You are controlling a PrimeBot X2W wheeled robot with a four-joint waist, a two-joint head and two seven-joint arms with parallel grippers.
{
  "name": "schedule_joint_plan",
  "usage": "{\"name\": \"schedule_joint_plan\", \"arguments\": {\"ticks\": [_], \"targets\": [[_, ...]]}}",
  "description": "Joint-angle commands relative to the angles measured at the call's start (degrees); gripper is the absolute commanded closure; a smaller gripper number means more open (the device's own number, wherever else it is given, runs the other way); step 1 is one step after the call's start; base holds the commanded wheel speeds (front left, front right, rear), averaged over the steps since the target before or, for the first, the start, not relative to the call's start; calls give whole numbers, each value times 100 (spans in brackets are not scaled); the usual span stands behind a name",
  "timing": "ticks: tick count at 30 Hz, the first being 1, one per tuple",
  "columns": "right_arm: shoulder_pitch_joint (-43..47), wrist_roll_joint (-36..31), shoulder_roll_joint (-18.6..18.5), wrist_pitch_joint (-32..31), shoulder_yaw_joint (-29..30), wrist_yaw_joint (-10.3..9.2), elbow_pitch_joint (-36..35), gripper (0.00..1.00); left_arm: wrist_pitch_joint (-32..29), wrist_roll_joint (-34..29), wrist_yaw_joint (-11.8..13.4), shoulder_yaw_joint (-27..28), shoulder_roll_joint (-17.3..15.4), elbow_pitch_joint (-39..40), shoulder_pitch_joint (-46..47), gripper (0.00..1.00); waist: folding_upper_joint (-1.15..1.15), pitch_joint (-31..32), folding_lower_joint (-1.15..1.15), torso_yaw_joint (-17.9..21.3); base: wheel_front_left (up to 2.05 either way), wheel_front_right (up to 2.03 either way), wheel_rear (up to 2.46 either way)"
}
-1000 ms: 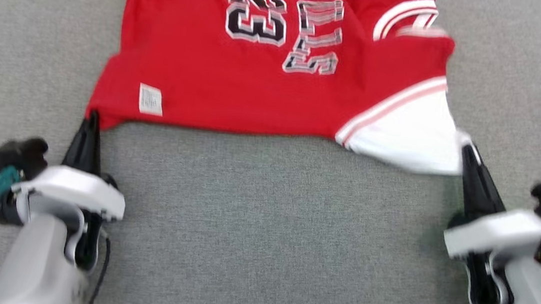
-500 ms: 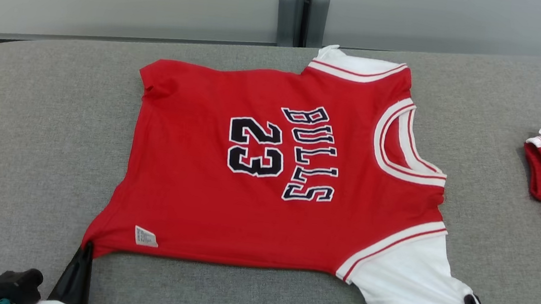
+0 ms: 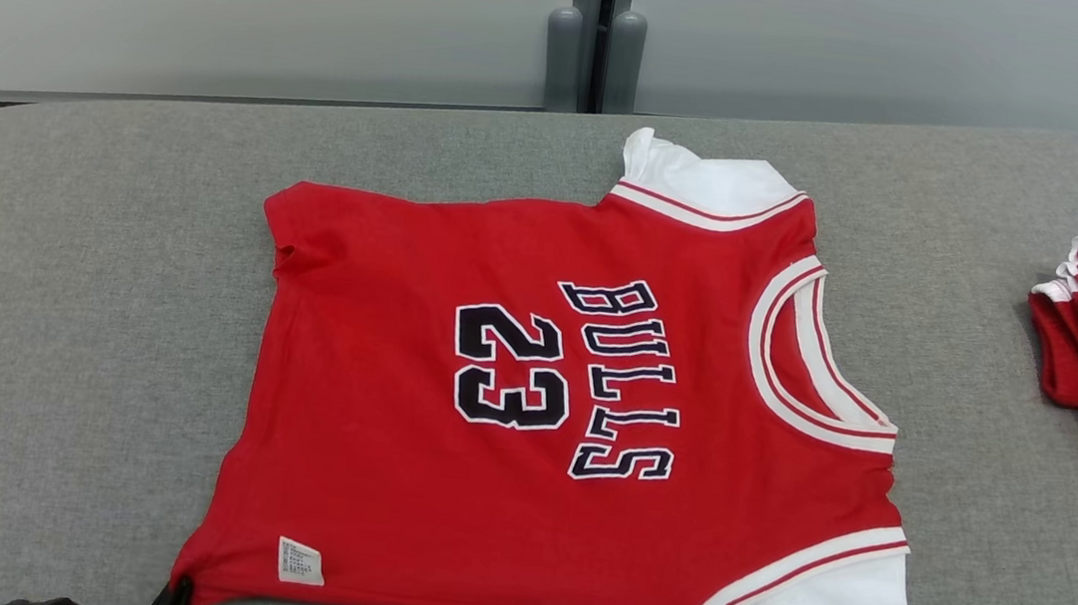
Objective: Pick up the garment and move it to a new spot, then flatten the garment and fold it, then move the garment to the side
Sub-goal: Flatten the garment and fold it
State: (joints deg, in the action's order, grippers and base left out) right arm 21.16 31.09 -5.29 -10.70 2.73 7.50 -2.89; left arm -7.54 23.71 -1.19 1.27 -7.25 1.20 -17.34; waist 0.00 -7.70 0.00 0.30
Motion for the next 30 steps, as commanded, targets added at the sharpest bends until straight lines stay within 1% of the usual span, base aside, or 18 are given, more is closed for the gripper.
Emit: {"name": "schedule_joint_plan", "arguments": {"ticks": [1, 3, 7, 15, 20, 25, 26, 27, 28, 30], "targets": [[-21, -46, 14, -58, 81, -2, -59, 100, -115, 43, 48, 6, -47, 96, -50, 100, 0, -32, 0, -23, 0, 0, 0], [-168, -63, 57, -142, 144, -2, -105, 100, -299, 21, 61, -58, -83, 164, 39, 100, 0, -80, 0, -51, 0, 0, 0], [-493, -67, 83, -298, 163, -1, -57, 100, -645, 111, 10, -132, -166, 123, 318, 100, 0, -217, 0, -90, 0, 0, 0], [-1801, -113, -227, -438, -34, -1, 206, 100, -1195, 430, -90, -60, -361, 93, 1084, 100, 0, -628, 0, -45, 0, 0, 0], [-2532, -2, -446, -362, -226, -1, 522, 100, -1344, 677, -155, 67, -449, 36, 1531, 100, 0, -847, 0, -70, 0, 0, 0], [-3035, 62, -593, -169, -516, -1, 843, 100, -1321, 719, -188, 89, -520, -73, 1837, 100, 0, -998, 0, -92, 0, 0, 0], [-3132, 54, -634, -106, -583, -1, 911, 70, -1296, 715, -202, 69, -514, -107, 1886, 80, 0, -1031, 0, -101, 0, 0, 0], [-3216, 59, -664, -26, -658, -1, 961, 26, -1213, 684, -231, 49, -510, -128, 1952, 18, 0, -1058, 0, -110, 0, 0, 0], [-3284, 62, -673, 98, -709, -1, 985, 0, -1125, 663, -232, 35, -498, -164, 2012, 0, 0, -1084, 0, -119, 0, 0, 0], [-3375, -7, -727, 440, -789, -1, 1002, 0, -892, 611, -251, 15, -434, -225, 2080, 0, 0, -1127, 0, -138, 0, 0, 0]]}}
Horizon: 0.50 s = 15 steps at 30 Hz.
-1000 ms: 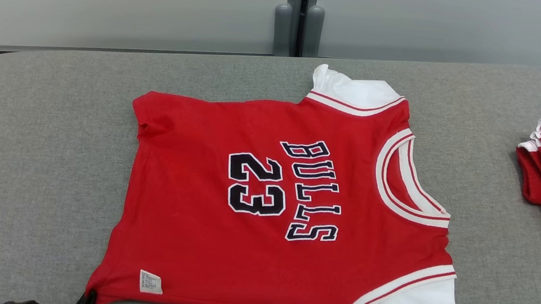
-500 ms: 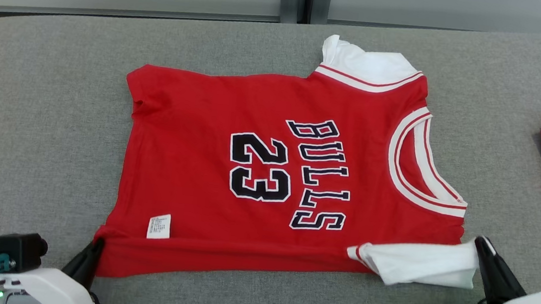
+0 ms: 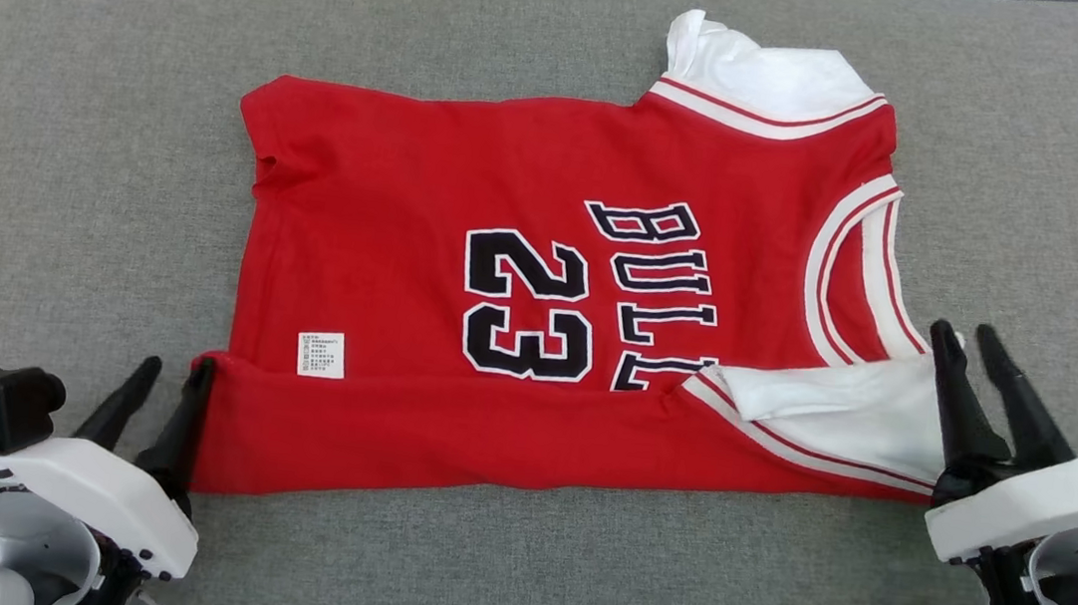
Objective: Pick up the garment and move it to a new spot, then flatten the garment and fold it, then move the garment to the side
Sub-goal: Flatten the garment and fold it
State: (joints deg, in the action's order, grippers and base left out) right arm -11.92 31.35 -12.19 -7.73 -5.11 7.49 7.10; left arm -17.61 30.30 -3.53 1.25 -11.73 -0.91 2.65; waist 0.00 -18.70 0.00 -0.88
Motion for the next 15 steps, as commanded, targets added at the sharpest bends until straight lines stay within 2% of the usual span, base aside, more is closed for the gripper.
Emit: {"name": "schedule_joint_plan", "arguments": {"ticks": [1, 8, 15], "targets": [[-102, -76, -50, 357, -23, 0, -7, 0, 288, -111, -17, 17, 39, -26, 140, 0, 0, -46, 0, -27, 0, 0, 0], [11, -718, -106, 1795, -143, 0, -234, 0, 1645, -553, 92, -75, 344, -17, 253, 0, 0, -44, 0, -45, 0, 0, 0], [457, -1168, -63, 2140, -101, 0, -462, 0, 2785, -923, 337, -150, 595, 8, 67, 0, 0, 199, 0, 4, 0, 0, 0]]}}
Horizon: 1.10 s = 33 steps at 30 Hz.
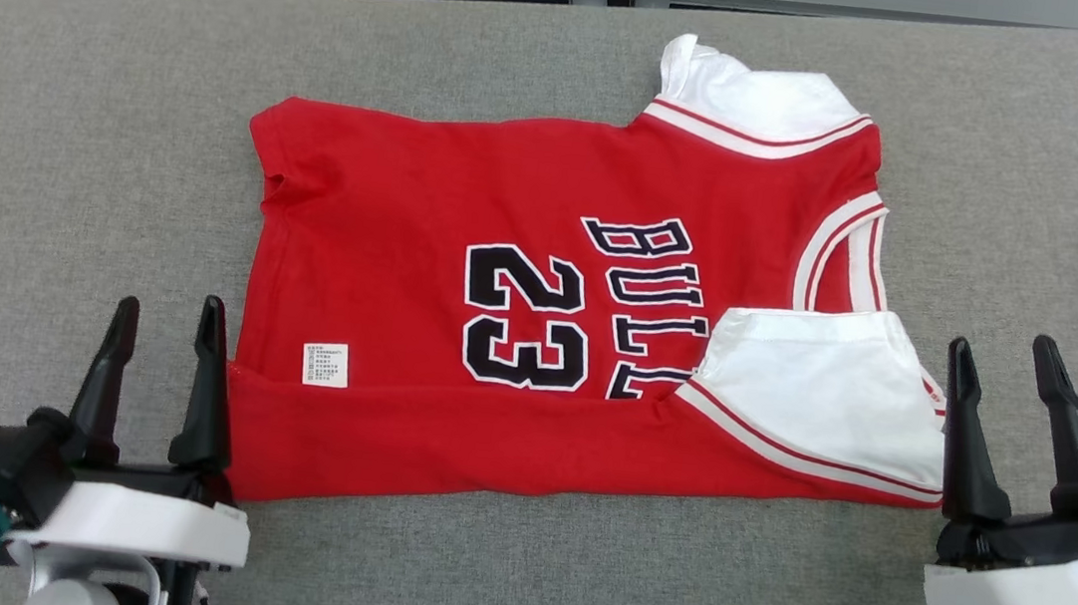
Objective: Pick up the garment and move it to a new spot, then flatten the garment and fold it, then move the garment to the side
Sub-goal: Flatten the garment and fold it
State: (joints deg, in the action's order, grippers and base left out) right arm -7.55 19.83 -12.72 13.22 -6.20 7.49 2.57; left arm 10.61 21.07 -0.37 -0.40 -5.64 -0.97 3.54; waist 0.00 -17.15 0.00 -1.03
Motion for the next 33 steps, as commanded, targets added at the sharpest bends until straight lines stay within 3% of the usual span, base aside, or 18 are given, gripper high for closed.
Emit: {"name": "schedule_joint_plan", "arguments": {"ticks": [1, 12, 27, 33], "targets": [[114, -65, -5, 65, 9, 0, -60, 0, 58, -42, 39, -28, 15, -15, -90, 0, 0, 104, 0, 27, 0, 0, 0], [978, -245, 90, -78, 27, 0, -317, 0, 386, -520, 303, -177, 21, -198, -672, 0, 0, 598, 0, 108, 0, 0, 0], [1047, -170, 133, -222, 45, 0, -345, 0, 324, -498, 246, -274, -123, -528, -499, 0, 0, 674, 0, 72, 0, 0, 0], [1016, -76, 89, -302, 37, 0, -100, 0, 170, -346, 114, -404, -59, -860, -473, 0, 0, 584, 0, 38, 0, 0, 0]]}}
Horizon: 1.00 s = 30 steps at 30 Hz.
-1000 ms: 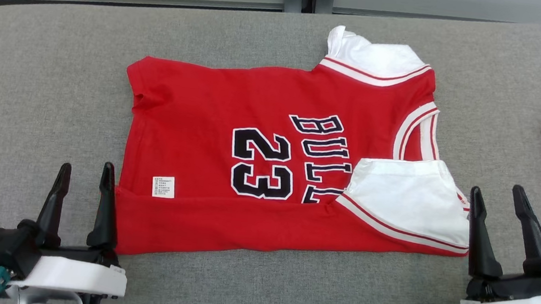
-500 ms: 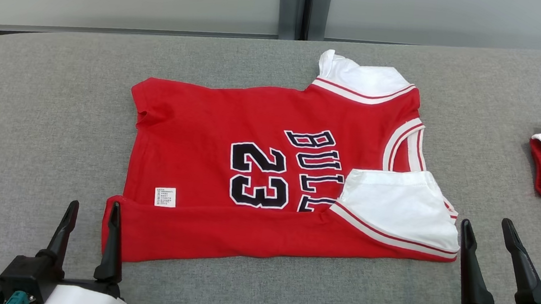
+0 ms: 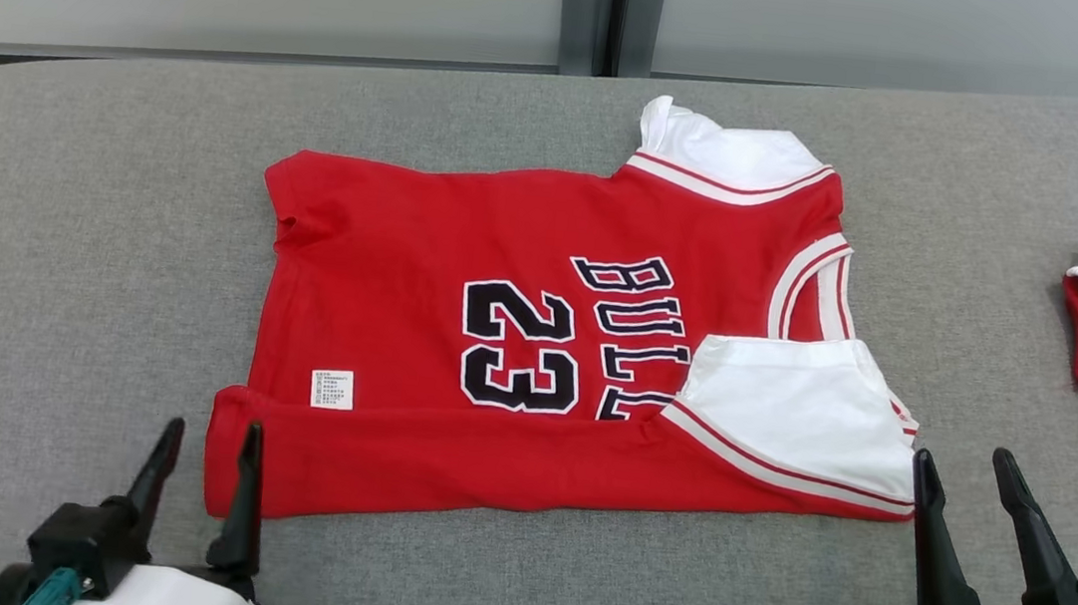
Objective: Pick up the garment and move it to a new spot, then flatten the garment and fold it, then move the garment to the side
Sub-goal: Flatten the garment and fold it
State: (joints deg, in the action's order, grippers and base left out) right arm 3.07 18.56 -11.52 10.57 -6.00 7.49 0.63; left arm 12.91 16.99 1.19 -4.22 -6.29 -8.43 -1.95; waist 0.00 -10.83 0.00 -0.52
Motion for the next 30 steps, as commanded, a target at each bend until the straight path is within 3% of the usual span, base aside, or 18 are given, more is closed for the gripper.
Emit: {"name": "schedule_joint_plan", "arguments": {"ticks": [1, 15, 16, 17, 18, 19, 25, 30], "targets": [[-62, 74, -40, -42, 17, 0, 183, 0, -112, 102, -68, -45, 21, -210, 92, 0, 0, -83, 0, -16, 0, 0, 0], [-770, 584, -70, -26, -365, 0, 1980, 0, -538, 600, -231, -96, 121, -1287, 464, 0, 0, -511, 0, -47, 0, 0, 0], [-846, 624, -77, -5, -427, 0, 2061, 24, -567, 601, -263, -120, 103, -1326, 493, 20, 0, -521, 0, -49, 0, 0, 0], [-897, 694, -76, -6, -496, 0, 2141, 59, -592, 586, -291, -156, 85, -1357, 521, 49, 0, -528, 0, -52, 0, 0, 0], [-936, 749, -75, -1, -542, 0, 2199, 87, -617, 562, -314, -195, 68, -1379, 545, 69, 0, -533, 0, -52, 0, 0, 0], [-960, 795, -90, 25, -579, 0, 2239, 100, -613, 537, -331, -219, 51, -1389, 556, 100, 0, -533, 0, -54, 0, 0, 0], [-883, 1010, -175, 134, -689, -1, 2156, 100, -446, 533, -305, -162, -71, -1151, 435, 100, 0, -453, 0, -88, 0, 0, 0], [-470, 1127, -224, 62, -679, -1, 1938, 100, -693, 711, -363, -101, -210, -758, 74, 100, 0, -223, 0, -118, 0, 0, 0]]}}
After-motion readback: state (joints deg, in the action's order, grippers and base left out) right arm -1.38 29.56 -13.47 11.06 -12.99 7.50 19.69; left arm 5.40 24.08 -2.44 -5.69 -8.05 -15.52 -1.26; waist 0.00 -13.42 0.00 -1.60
